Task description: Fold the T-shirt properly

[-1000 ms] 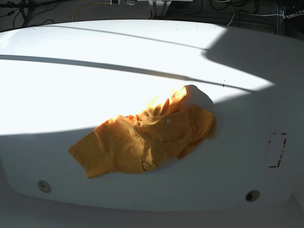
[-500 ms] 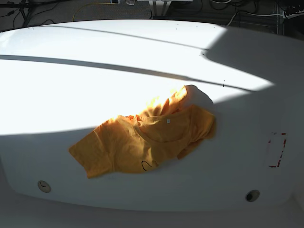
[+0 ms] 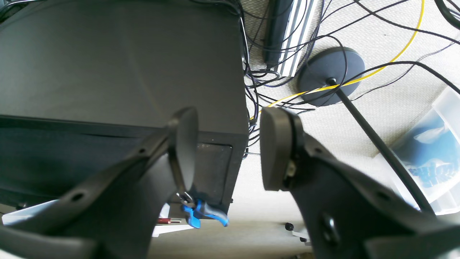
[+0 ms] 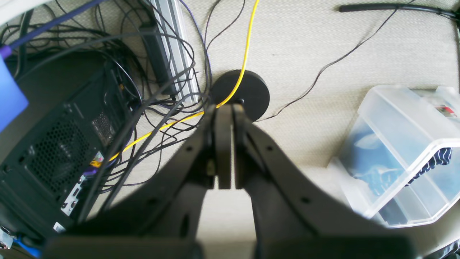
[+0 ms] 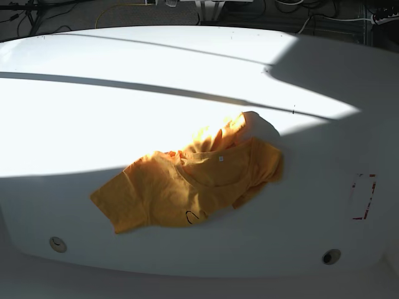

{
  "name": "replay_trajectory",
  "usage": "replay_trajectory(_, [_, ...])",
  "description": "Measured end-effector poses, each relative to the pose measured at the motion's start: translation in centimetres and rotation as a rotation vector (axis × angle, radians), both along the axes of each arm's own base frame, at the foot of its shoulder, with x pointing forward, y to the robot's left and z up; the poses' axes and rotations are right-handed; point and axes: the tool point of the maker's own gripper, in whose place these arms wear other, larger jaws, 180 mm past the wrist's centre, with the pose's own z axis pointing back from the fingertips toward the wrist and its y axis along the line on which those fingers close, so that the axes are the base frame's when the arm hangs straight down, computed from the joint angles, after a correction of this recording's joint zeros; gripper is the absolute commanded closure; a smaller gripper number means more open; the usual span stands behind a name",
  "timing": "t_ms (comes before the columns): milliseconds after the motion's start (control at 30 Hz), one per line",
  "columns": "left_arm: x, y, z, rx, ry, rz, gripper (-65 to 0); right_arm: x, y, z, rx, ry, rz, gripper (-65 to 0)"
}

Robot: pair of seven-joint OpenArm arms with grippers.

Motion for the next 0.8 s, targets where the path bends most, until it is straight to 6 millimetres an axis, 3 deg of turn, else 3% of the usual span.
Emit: replay_trajectory(800, [-0.61,-0.13,0.12,-0.001,0.003,-0.006,-25.3,-0.33,-0.01,0.03,-0.001,0.007,0.004,-0.3])
